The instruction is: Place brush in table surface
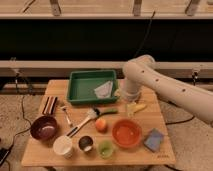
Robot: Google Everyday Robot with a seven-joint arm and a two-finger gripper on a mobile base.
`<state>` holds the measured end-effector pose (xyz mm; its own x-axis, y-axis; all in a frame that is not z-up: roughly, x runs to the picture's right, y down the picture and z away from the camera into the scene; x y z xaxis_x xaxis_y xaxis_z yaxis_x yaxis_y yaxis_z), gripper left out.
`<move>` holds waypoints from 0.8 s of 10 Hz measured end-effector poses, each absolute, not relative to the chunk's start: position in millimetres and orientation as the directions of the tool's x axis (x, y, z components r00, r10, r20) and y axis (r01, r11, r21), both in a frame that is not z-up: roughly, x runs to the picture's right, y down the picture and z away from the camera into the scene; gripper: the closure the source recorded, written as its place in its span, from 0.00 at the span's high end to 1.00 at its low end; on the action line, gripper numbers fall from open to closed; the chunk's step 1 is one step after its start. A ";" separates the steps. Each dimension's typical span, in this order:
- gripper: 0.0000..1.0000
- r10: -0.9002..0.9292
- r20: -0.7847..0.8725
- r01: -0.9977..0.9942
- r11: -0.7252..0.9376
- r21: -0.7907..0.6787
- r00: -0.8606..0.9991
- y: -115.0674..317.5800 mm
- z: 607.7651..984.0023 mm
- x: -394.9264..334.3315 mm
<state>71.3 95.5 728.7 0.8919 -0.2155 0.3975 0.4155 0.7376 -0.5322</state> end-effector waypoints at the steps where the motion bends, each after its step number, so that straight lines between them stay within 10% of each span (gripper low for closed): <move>1: 0.80 -0.235 0.433 0.454 0.725 -0.518 0.870 99.0 724.3 47.4; 8: 0.80 -0.322 0.628 0.656 0.628 -0.418 0.709 143.0 688.1 -56.2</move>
